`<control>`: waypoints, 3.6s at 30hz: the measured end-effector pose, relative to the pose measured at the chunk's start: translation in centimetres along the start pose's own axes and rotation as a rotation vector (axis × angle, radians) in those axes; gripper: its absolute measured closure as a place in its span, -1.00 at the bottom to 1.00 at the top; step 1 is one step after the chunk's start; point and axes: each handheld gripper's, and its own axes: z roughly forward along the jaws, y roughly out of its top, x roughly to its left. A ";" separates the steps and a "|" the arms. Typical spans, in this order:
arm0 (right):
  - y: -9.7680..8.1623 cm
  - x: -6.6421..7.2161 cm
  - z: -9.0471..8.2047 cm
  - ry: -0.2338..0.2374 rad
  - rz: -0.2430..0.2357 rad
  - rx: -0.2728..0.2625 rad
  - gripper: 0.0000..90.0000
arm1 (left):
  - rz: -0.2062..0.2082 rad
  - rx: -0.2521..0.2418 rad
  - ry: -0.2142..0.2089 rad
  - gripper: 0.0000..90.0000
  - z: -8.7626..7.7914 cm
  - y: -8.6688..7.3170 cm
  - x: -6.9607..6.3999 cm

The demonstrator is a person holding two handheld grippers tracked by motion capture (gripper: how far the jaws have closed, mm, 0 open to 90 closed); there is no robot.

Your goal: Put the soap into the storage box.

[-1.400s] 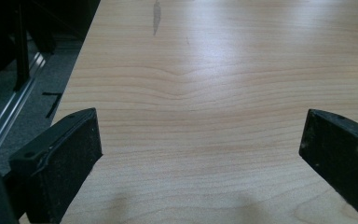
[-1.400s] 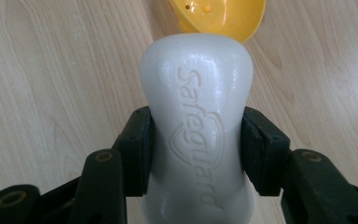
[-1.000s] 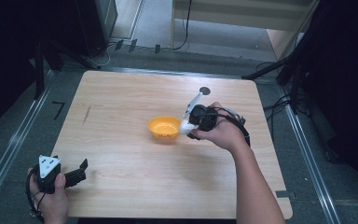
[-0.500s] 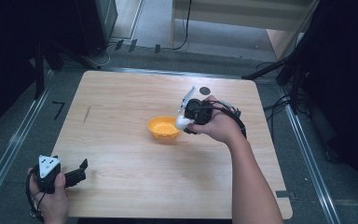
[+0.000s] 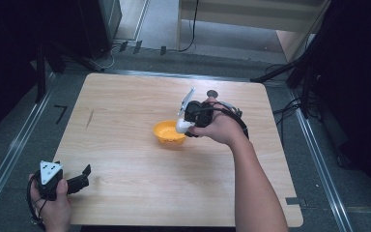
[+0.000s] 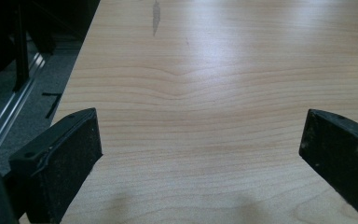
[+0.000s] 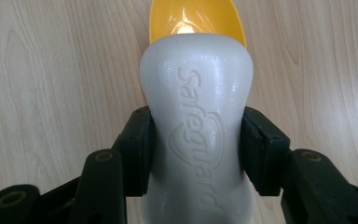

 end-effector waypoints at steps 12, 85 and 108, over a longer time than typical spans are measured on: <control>1.7 -0.3 0.9 0.016 -0.043 -0.005 0.14 | -0.002 -0.002 -0.004 -1.00 0.0 0.0 0.0; 4.6 -2.2 8.1 0.080 -0.119 0.094 0.13 | -0.015 -0.009 -0.019 -1.00 -0.1 -0.1 0.1; 3.0 -2.2 4.9 0.084 -0.076 0.025 0.00 | -0.004 -0.003 -0.017 -1.00 -0.1 0.0 0.1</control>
